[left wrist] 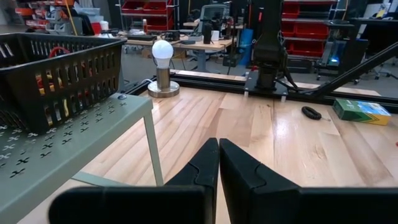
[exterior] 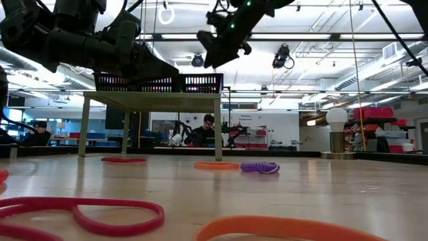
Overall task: Pick & Place Office Desk Supplies
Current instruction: Put the orange spring keychain into the middle black bin on the shelf
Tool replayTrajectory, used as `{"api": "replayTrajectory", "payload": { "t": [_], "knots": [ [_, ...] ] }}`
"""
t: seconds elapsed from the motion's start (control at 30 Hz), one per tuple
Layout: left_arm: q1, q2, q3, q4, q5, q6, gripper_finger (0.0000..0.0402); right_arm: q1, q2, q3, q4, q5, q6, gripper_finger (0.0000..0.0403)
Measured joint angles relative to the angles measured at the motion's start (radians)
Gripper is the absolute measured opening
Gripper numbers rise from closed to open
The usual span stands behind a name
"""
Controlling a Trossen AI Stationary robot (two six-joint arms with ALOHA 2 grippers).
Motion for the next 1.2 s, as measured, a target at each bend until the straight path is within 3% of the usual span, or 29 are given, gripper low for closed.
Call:
{"api": "replayTrajectory", "payload": {
  "t": [0.23,0.5,0.6,0.77,0.97,1.2],
  "knots": [
    [0.0,0.0,0.0,0.0,0.0,0.0,0.0018,0.019,-0.104,0.0,-0.163,-0.076,0.0,0.0149],
    [0.0,0.0,0.0,0.0,0.0,0.0,0.0018,0.128,-0.211,-0.028,-0.351,-0.081,0.0,0.0033],
    [0.0,0.0,0.0,0.001,0.0,0.0,0.0018,0.179,-0.271,-0.149,-0.26,-0.092,0.005,0.0007],
    [0.0,0.0,0.0,0.0,0.0,0.0,0.0018,0.272,-0.4,-0.449,0.008,-0.122,0.03,0.0019],
    [0.0,0.0,0.0,0.0,0.0,0.0,0.0018,0.404,-0.538,-0.778,0.353,-0.128,0.079,0.0005],
    [0.0,0.0,0.0,-0.001,0.0,0.0,0.0018,0.488,-0.625,-1.024,0.634,-0.126,0.016,0.0018]
  ]
}}
